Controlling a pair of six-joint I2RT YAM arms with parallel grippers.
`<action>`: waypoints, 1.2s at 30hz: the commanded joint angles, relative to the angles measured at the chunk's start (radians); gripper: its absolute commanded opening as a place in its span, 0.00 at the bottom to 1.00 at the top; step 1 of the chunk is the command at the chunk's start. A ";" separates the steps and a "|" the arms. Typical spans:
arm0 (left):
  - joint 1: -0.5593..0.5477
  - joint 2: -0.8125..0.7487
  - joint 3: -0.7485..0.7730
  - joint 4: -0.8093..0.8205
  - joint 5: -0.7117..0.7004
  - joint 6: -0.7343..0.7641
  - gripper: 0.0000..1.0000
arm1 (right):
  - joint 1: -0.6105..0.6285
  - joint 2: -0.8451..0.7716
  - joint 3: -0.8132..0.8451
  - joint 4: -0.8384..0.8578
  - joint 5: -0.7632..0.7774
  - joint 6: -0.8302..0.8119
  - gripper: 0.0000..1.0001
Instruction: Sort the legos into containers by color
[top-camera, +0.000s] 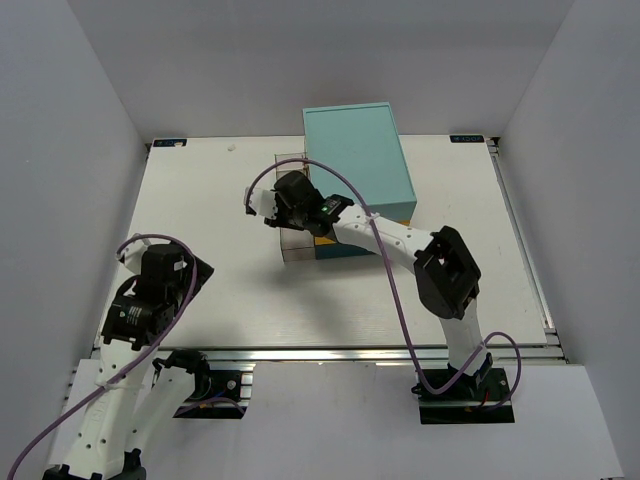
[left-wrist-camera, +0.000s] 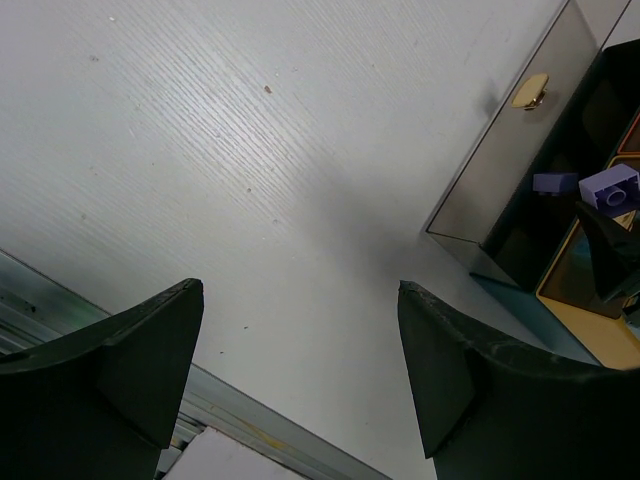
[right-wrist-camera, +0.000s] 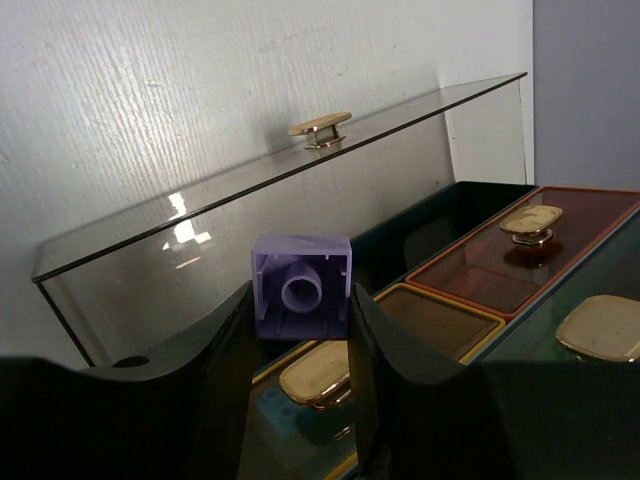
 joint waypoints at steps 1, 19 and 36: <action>-0.004 -0.008 -0.008 0.013 0.000 -0.024 0.88 | -0.008 0.008 0.066 -0.027 0.041 -0.082 0.31; -0.004 0.062 -0.052 0.154 0.072 -0.004 0.88 | -0.023 -0.065 0.152 -0.137 -0.401 0.016 0.74; -0.004 0.287 -0.111 0.491 0.186 0.036 0.87 | -0.151 -0.397 -0.216 0.643 -0.487 0.461 0.00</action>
